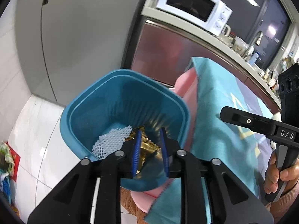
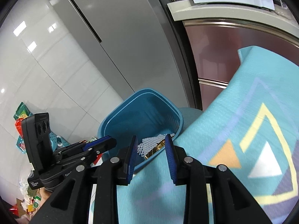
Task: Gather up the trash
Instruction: 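Open both tools to drop the gold wrappers into the bin, then move both open tools back toward the paper cups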
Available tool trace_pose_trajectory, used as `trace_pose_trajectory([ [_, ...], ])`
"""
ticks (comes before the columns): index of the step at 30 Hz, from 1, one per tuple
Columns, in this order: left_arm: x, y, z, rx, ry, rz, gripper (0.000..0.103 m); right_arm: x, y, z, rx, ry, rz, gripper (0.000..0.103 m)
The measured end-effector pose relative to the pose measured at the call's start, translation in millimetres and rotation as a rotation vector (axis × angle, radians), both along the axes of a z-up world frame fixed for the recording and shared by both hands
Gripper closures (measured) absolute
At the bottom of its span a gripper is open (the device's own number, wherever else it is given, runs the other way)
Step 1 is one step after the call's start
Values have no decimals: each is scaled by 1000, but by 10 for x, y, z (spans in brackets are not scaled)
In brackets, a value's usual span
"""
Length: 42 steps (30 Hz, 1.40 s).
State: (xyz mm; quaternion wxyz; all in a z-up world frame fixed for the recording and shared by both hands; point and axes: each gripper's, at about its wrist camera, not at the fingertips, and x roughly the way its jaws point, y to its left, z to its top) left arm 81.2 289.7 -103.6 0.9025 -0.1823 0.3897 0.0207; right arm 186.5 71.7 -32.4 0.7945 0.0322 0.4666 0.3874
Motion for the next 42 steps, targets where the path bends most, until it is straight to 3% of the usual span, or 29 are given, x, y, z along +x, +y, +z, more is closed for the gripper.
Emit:
trace_pose_trajectory([
  [6, -126, -358, 286, 31, -88, -86, 62, -160, -299, 206, 27, -66, -25, 65],
  [14, -218, -975, 608, 41, -187, -239, 49, -454, -875, 458, 41, -161, -98, 61],
  [22, -197, -1724, 713, 23, -210, -404, 48, -731, -1565, 543, 38, -218, -213, 61],
  [32, 96, -2740, 733, 56, -194, -603, 48, -1188, -2822, 622, 26, -315, -516, 61],
  [38, 348, -3241, 699, 86, -161, -671, 49, -1279, -3405, 458, 33, -279, -651, 61],
  [42, 475, -3535, 672, 106, -142, -703, 50, -1321, -3550, 304, 38, -236, -671, 61],
])
